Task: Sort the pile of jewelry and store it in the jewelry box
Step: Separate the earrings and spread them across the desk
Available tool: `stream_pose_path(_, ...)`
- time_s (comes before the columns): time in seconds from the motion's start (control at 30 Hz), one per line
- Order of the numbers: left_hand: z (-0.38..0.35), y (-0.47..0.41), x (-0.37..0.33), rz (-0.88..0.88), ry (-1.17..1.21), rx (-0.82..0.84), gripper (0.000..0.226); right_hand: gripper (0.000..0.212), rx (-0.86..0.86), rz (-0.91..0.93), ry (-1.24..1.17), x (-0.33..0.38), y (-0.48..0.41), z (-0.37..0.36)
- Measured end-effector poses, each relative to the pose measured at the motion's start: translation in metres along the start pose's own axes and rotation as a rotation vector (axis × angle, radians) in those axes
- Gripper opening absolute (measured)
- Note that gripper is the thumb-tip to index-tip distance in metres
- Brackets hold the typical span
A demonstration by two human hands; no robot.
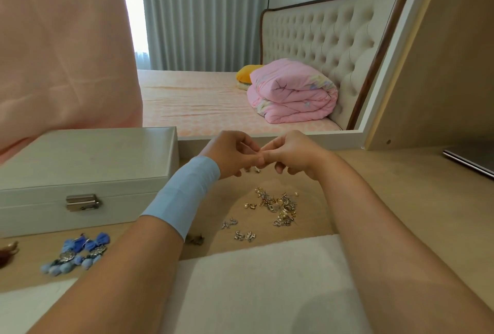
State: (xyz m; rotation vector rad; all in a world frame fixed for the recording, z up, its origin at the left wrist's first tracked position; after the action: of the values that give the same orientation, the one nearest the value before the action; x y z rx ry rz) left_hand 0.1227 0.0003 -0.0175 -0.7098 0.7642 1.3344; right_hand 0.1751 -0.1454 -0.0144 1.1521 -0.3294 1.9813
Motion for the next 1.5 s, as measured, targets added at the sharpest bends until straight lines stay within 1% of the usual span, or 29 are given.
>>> stream_pose_path(0.07,0.002,0.001,0.000,0.013,-0.016,-0.003,0.023,0.004,0.021,-0.006,-0.050,-0.002,-0.002,-0.005)
stream_pose_path(0.17,0.006,0.000,0.004,0.083,-0.113,0.006,0.020,0.014,0.048,-0.011,-0.076,-0.003,-0.006,-0.010)
stream_pose_path(0.2,0.007,0.000,0.008,0.122,-0.151,0.017,0.019,0.016,0.050,-0.024,-0.035,-0.002,-0.006,-0.010)
stream_pose_path(0.27,0.008,0.001,0.016,0.178,-0.190,0.053,0.014,0.014,0.053,-0.045,0.185,0.002,-0.005,-0.006)
stream_pose_path(0.33,0.005,0.001,0.021,0.194,-0.219,0.092,0.014,0.012,0.125,-0.075,0.375,0.006,-0.003,-0.008)
stream_pose_path(0.43,-0.003,0.001,0.017,0.195,-0.296,0.154,0.014,0.016,0.268,-0.139,0.459,0.006,-0.002,-0.021)
stream_pose_path(0.5,-0.005,0.001,0.014,0.195,-0.338,0.181,0.014,0.014,0.288,-0.147,0.481,0.006,-0.006,-0.027)
stream_pose_path(0.73,-0.008,0.006,0.014,0.230,-0.472,0.284,0.007,0.002,0.213,-0.126,0.450,0.003,-0.009,-0.021)
stream_pose_path(0.8,-0.010,0.008,0.011,0.238,-0.505,0.337,0.006,0.003,0.169,-0.110,0.414,0.004,-0.006,-0.014)
stream_pose_path(0.87,-0.010,0.010,0.007,0.235,-0.538,0.361,0.010,0.004,0.127,-0.094,0.380,0.006,-0.004,-0.006)
stream_pose_path(0.93,-0.010,0.011,-0.003,0.206,-0.545,0.352,0.015,0.005,0.091,-0.081,0.371,0.007,-0.001,0.002)
stream_pose_path(1.0,-0.017,0.011,-0.018,0.139,-0.547,0.362,0.014,0.004,0.048,-0.076,0.369,0.005,0.000,0.009)
stream_pose_path(1.1,-0.042,0.013,-0.036,0.063,-0.561,0.449,0.018,0.006,-0.012,-0.078,0.348,0.001,0.002,0.017)
stream_pose_path(1.17,-0.057,0.014,-0.039,0.060,-0.582,0.491,0.023,0.008,-0.020,-0.078,0.348,0.000,0.003,0.019)
stream_pose_path(1.27,-0.067,0.014,-0.035,0.082,-0.614,0.507,0.025,0.009,-0.018,-0.075,0.358,0.000,0.003,0.019)
stream_pose_path(1.5,-0.072,0.014,-0.037,0.087,-0.617,0.508,0.015,0.009,-0.029,-0.073,0.356,0.000,0.004,0.022)
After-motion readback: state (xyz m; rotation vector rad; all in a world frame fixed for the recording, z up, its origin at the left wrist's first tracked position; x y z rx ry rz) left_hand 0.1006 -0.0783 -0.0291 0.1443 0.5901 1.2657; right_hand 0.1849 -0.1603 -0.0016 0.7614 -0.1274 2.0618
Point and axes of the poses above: each hand's wrist, its own y-axis away from the middle knuckle, its own z-axis out of the back of the hand, x = y × z, the point moved 6 cm from there along -y, towards the middle knuckle, and after that the axes turned 12 degrees about x, right-handed, at the moved point
